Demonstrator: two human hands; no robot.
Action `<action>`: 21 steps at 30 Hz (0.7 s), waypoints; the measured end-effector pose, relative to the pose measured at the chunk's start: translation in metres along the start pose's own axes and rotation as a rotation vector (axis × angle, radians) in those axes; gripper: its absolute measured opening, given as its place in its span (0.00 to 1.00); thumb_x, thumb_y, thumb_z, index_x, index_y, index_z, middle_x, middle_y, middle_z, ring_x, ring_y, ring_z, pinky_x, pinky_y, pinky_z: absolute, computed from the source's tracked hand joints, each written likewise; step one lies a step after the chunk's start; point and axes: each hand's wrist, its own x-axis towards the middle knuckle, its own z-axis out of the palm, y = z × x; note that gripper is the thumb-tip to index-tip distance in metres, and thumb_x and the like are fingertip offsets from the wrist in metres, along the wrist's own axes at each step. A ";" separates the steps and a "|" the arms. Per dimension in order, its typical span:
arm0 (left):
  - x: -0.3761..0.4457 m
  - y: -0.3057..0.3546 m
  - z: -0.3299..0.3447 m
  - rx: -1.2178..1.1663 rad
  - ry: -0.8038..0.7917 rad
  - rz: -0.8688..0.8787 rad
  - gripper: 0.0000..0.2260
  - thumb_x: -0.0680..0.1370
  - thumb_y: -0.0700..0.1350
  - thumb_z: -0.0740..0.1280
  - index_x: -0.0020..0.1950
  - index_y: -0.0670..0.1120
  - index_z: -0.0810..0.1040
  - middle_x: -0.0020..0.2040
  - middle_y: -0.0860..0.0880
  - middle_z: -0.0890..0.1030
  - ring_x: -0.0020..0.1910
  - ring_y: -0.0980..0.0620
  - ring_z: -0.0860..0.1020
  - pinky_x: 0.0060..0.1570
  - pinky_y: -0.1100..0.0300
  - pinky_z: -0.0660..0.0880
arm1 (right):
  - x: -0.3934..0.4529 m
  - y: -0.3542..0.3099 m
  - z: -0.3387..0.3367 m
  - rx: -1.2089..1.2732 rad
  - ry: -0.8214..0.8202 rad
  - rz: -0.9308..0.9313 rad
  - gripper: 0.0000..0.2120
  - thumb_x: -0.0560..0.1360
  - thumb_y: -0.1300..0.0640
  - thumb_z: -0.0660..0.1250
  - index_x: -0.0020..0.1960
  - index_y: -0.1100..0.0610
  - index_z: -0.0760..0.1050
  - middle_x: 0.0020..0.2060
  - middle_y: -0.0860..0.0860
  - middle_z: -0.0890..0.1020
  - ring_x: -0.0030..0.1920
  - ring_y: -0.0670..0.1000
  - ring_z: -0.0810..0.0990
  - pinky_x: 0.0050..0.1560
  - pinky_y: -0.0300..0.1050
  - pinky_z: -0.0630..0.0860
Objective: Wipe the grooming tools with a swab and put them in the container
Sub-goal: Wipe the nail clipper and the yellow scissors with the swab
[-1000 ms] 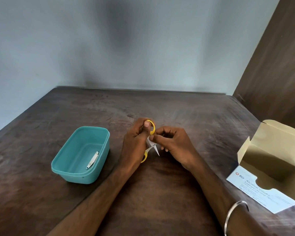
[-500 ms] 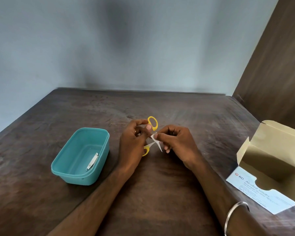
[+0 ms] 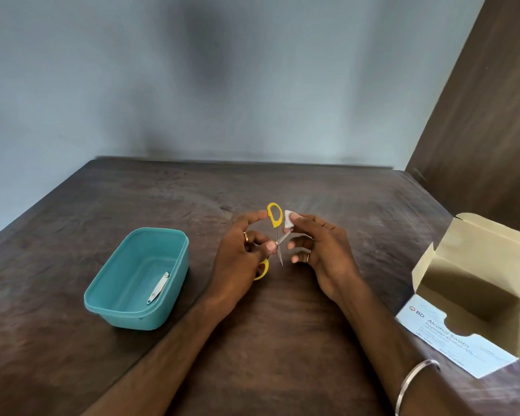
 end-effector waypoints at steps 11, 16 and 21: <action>0.001 -0.001 -0.003 0.053 -0.071 0.041 0.23 0.75 0.34 0.71 0.64 0.56 0.75 0.35 0.50 0.80 0.31 0.59 0.75 0.31 0.63 0.72 | -0.001 -0.004 -0.004 -0.001 -0.147 0.031 0.14 0.74 0.53 0.73 0.54 0.62 0.83 0.38 0.52 0.80 0.31 0.48 0.74 0.27 0.42 0.70; 0.002 0.000 -0.003 0.064 -0.065 0.048 0.24 0.75 0.33 0.70 0.64 0.56 0.76 0.35 0.50 0.79 0.30 0.59 0.74 0.30 0.65 0.72 | 0.000 -0.005 -0.005 0.036 -0.131 0.065 0.09 0.78 0.54 0.69 0.51 0.59 0.83 0.39 0.53 0.81 0.31 0.49 0.75 0.28 0.43 0.69; 0.000 0.002 -0.003 0.041 -0.085 0.039 0.24 0.75 0.32 0.70 0.64 0.55 0.76 0.35 0.49 0.80 0.30 0.58 0.74 0.31 0.61 0.73 | 0.001 -0.005 -0.005 0.029 -0.131 0.037 0.08 0.77 0.56 0.69 0.51 0.59 0.84 0.40 0.53 0.82 0.30 0.49 0.74 0.26 0.42 0.68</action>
